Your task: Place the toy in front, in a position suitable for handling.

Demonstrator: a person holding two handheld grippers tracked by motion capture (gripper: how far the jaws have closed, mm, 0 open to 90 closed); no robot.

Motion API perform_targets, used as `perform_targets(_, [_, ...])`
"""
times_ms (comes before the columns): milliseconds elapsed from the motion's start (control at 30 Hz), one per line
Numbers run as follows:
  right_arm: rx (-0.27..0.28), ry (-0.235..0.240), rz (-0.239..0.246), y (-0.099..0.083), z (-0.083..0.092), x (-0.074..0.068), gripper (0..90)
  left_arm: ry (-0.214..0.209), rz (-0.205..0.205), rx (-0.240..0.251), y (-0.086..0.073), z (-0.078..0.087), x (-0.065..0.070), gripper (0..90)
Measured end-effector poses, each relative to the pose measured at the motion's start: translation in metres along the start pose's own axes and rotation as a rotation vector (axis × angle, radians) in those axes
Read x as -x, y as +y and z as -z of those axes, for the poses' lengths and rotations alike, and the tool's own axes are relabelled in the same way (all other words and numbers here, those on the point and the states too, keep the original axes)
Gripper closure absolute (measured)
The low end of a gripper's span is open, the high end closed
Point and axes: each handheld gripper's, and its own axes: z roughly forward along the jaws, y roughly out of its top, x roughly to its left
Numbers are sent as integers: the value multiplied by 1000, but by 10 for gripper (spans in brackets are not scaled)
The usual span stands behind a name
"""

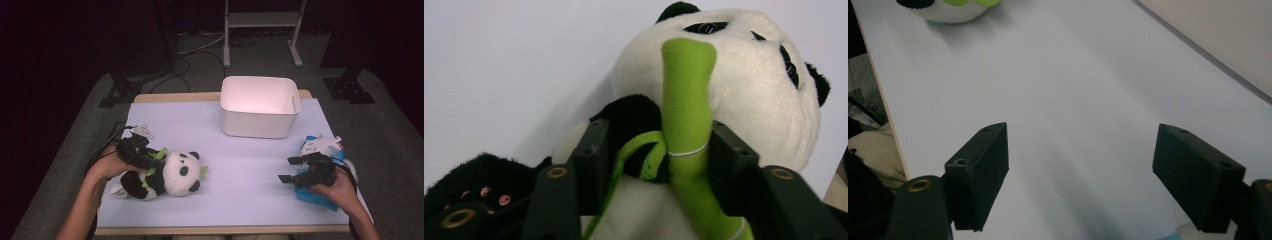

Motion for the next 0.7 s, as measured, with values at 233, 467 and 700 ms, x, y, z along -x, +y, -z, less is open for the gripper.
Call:
perform_targets(233, [-4, -2, -8, -1, -1, 1, 212, 15, -4, -1, 1, 3, 3, 595])
perform_targets(467, [7, -6, -13, -2, 2, 4, 212, 14, -18, 21, 8, 11, 7, 618])
perform_targets(700, [15, -11, -21, -3, 4, 6, 212, -10, -21, 54, 21, 17, 13, 620])
